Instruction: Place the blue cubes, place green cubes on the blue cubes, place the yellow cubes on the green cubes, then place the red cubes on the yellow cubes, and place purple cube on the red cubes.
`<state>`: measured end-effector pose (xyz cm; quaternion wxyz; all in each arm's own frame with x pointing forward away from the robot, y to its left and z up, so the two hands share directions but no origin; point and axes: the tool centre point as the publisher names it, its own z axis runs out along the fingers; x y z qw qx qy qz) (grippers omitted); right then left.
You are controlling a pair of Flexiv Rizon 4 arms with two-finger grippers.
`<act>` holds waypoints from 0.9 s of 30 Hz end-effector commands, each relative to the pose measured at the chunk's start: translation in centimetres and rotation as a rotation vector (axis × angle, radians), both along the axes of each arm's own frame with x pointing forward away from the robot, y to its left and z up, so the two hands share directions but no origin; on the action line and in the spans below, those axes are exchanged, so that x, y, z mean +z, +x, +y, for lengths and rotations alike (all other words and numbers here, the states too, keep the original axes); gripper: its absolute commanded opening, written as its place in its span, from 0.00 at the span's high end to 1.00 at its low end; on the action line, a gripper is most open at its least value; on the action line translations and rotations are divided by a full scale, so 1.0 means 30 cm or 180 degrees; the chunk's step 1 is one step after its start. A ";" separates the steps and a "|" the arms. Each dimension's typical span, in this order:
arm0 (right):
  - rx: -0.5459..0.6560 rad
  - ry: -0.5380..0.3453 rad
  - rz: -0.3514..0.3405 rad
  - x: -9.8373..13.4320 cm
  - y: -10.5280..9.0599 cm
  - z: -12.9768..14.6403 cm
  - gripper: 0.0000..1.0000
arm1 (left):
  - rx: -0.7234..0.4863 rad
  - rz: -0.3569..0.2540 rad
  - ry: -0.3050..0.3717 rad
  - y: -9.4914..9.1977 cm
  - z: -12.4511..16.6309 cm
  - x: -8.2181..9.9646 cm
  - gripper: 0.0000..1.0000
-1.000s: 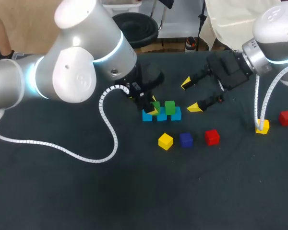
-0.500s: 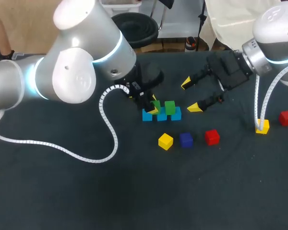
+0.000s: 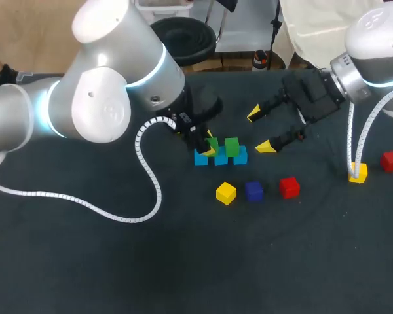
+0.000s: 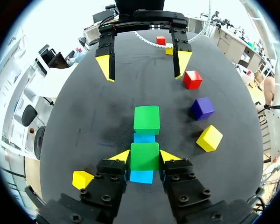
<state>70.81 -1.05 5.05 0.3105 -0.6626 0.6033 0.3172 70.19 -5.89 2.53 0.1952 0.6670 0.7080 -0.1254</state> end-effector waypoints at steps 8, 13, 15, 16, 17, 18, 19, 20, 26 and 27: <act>-0.0003 0.0004 -0.0006 0.001 -0.003 -0.002 0.00 | 0.0002 -0.0020 0.0006 0.003 0.000 0.002 1.00; -0.0003 0.0004 -0.0006 0.001 -0.003 -0.002 0.00 | 0.0014 -0.0010 -0.0002 0.006 0.001 -0.004 1.00; -0.0003 0.0004 -0.0006 0.001 -0.003 -0.002 0.00 | 0.0010 -0.0015 0.0000 0.006 0.001 -0.004 1.00; -0.0003 0.0004 -0.0006 0.001 -0.003 -0.002 0.00 | 0.0010 -0.0017 0.0001 0.006 0.001 -0.004 1.00; -0.0003 0.0004 -0.0006 0.001 -0.003 -0.002 0.00 | 0.0011 -0.0017 0.0003 0.006 0.001 -0.004 1.00; -0.0003 0.0004 -0.0006 0.001 -0.003 -0.002 0.00 | 0.0012 -0.0018 0.0005 0.006 0.001 -0.003 1.00; -0.0003 0.0004 -0.0006 0.001 -0.003 -0.002 0.00 | 0.0012 -0.0020 0.0008 0.006 0.001 -0.003 1.00; -0.0003 0.0004 -0.0006 0.001 -0.003 -0.002 0.00 | 0.0015 -0.0017 0.0011 0.006 0.001 -0.003 1.00; -0.0003 0.0004 -0.0006 0.001 -0.003 -0.002 0.00 | 0.0057 0.0016 0.0024 0.010 0.003 0.000 0.00; -0.0003 0.0004 -0.0006 0.001 -0.003 -0.002 0.00 | 0.0059 0.0018 0.0025 0.010 0.004 0.000 0.00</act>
